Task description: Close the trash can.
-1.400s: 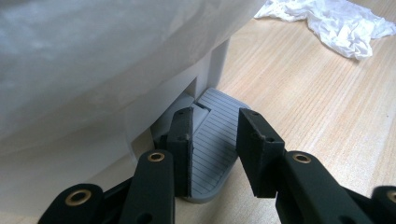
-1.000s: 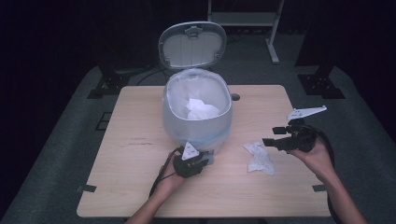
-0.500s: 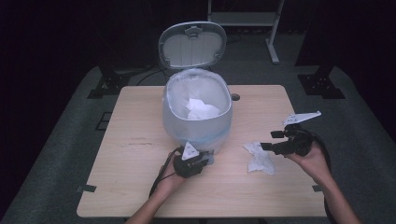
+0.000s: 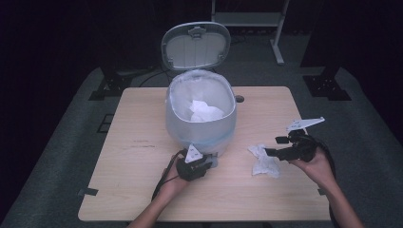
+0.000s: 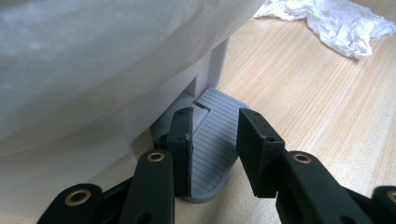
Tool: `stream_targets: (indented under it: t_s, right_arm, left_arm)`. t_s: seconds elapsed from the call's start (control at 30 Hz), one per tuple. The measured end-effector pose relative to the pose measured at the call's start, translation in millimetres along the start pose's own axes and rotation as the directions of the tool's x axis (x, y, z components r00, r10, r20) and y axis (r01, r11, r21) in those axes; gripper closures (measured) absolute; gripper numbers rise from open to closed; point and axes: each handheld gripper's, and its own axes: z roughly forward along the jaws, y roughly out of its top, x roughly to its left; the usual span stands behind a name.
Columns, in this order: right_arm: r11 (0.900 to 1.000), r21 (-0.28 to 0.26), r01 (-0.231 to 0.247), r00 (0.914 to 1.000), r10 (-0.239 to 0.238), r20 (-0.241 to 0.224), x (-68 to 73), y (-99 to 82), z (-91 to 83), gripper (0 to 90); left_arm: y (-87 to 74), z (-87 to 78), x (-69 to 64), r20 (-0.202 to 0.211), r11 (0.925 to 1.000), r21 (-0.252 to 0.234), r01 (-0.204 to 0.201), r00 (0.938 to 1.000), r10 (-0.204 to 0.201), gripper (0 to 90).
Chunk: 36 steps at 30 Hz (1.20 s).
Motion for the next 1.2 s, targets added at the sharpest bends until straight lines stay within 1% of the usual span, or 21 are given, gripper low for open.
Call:
stream_targets:
  t_s: [0.27, 0.37, 0.53, 0.63, 0.73, 0.93, 1.2]
  right_arm:
    - [0.9999, 0.011, 0.002, 1.0000, -0.002, 0.008, -1.0, -8.1, 4.6, 26.8]
    - [1.0000, 0.008, 0.001, 1.0000, -0.001, 0.008, -1.1, -12.0, 7.4, 26.8]
    - [0.9996, 0.029, 0.008, 0.9999, -0.008, 0.014, -0.8, -18.5, 13.2, 26.8]
    - [0.9994, 0.031, 0.013, 0.9998, -0.013, 0.017, -0.8, -22.1, 16.2, 26.8]
    - [0.9992, 0.036, 0.013, 0.9998, -0.014, 0.014, -1.6, -25.3, 19.8, 26.8]
    - [0.9985, 0.053, 0.010, 0.9998, -0.011, 0.014, -1.5, -30.7, 26.6, 26.8]
    - [0.9948, 0.093, 0.042, 0.9988, -0.044, 0.020, 0.6, -37.4, 38.0, 26.5]
  left_arm:
    - [0.0, 0.0, 0.0, 0.000, 1.0000, 0.000, 0.000, 1.0000, 0.000, 66.6]
    - [0.0, 0.0, -0.2, 0.000, 1.0000, 0.001, -0.001, 1.0000, 0.001, 66.5]
    - [0.0, 0.0, 0.0, 0.001, 1.0000, 0.001, -0.002, 1.0000, 0.002, 66.5]
    - [0.0, 0.2, -0.3, 0.001, 1.0000, -0.003, 0.002, 1.0000, -0.002, 66.4]
    - [0.1, 0.1, 0.1, 0.000, 1.0000, -0.001, -0.006, 1.0000, 0.006, 66.4]
    - [0.0, 0.2, -0.5, 0.001, 1.0000, 0.001, -0.001, 1.0000, 0.001, 66.4]
    - [0.0, 0.1, -0.5, 0.001, 1.0000, 0.002, 0.000, 1.0000, 0.000, 66.4]
